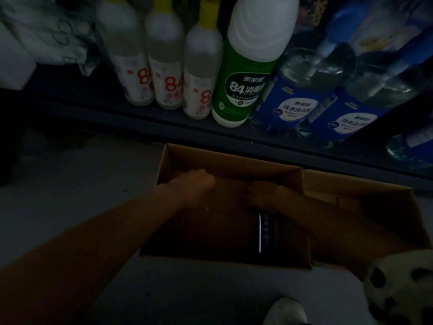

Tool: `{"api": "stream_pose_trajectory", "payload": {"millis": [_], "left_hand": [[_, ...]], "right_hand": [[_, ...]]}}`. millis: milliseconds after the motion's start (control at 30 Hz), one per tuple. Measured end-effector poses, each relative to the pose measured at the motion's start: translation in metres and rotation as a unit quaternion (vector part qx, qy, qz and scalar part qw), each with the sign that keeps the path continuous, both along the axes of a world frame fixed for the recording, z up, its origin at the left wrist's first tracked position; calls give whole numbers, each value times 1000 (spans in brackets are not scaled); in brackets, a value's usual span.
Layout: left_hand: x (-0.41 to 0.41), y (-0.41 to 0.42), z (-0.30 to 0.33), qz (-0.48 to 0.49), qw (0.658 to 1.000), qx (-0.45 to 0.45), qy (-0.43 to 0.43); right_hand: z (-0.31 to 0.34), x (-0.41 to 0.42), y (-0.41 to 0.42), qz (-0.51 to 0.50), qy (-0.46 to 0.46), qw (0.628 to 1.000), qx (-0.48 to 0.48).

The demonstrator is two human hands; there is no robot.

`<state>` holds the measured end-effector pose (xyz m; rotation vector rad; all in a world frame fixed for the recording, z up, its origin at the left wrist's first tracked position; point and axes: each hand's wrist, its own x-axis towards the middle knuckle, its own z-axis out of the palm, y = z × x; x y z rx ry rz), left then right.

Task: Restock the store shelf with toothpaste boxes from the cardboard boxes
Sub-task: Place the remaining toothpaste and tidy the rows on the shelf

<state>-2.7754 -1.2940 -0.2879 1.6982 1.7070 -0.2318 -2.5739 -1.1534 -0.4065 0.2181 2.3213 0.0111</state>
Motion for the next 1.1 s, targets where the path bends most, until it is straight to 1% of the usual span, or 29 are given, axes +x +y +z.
{"api": "stream_pose_trajectory", "payload": {"millis": [67, 100, 133, 167, 200, 233, 300, 333, 400, 433, 467, 500, 533, 600, 667, 700, 767, 800, 867, 900, 933, 967, 1000, 1067, 1100], "left_hand": [[-1, -1, 3, 4, 1000, -2, 0], [-1, -2, 4, 3, 1000, 0, 2], [-1, -2, 4, 4, 1000, -1, 3], [-2, -2, 3, 5, 1000, 0, 2], [-1, -3, 5, 5, 1000, 3, 3], [0, -2, 5, 4, 1000, 5, 5], [2, -1, 7, 4, 1000, 8, 8], [4, -1, 7, 2, 1000, 14, 5], [7, 0, 7, -3, 1000, 19, 3], [9, 0, 6, -8, 1000, 21, 1], [11, 0, 6, -11, 1000, 22, 1], [13, 1, 5, -15, 1000, 23, -1], [15, 1, 5, -16, 1000, 21, -1], [18, 3, 4, -18, 1000, 20, 1], [20, 6, 2, -19, 1000, 22, -1], [22, 7, 1, -20, 1000, 24, -4], [26, 11, 1, -24, 999, 26, -10], [29, 12, 1, -26, 999, 25, -10], [33, 15, 0, -32, 999, 22, -6], [34, 16, 0, -36, 999, 20, -3], [34, 17, -2, -39, 999, 18, -2], [34, 18, -4, -41, 999, 18, -2], [34, 19, -5, -43, 999, 17, -3], [35, 20, -5, -50, 999, 17, 4], [35, 20, -5, -52, 998, 20, 10]], "right_hand": [[5, 0, -2, 22, -9, 999, -24], [8, 0, 0, 11, -43, 998, -36], [11, 0, 4, 57, 1, 998, -9], [18, 0, 2, 91, -32, 995, 6], [19, 0, 2, 121, -37, 992, 21], [19, 2, 2, 93, -57, 994, 4], [24, 5, 2, 13, -53, 998, -29], [22, 8, 3, 12, -48, 998, -30], [23, 8, 3, -40, -59, 997, -6], [22, 13, 3, -63, -44, 997, 7], [21, 14, 3, -55, -24, 998, 24], [21, 18, 3, -58, -9, 998, 18], [19, 23, 5, -71, -15, 997, 13], [24, 27, 9, -53, -18, 998, 2], [14, 36, 16, -52, -9, 999, -13], [10, 41, 18, -16, -9, 1000, -10], [1, 47, 23, -24, -3, 1000, -15], [3, 45, 22, -24, 45, 999, -3], [17, 38, 15, -113, 61, 992, -14], [17, 34, 15, -113, 65, 991, -17], [15, 33, 16, -99, 72, 992, -39], [13, 32, 17, -100, 63, 991, -63], [15, 32, 18, -105, 51, 991, -67], [9, 34, 21, -95, 56, 992, -57], [8, 34, 21, -72, 81, 993, -41]]}}
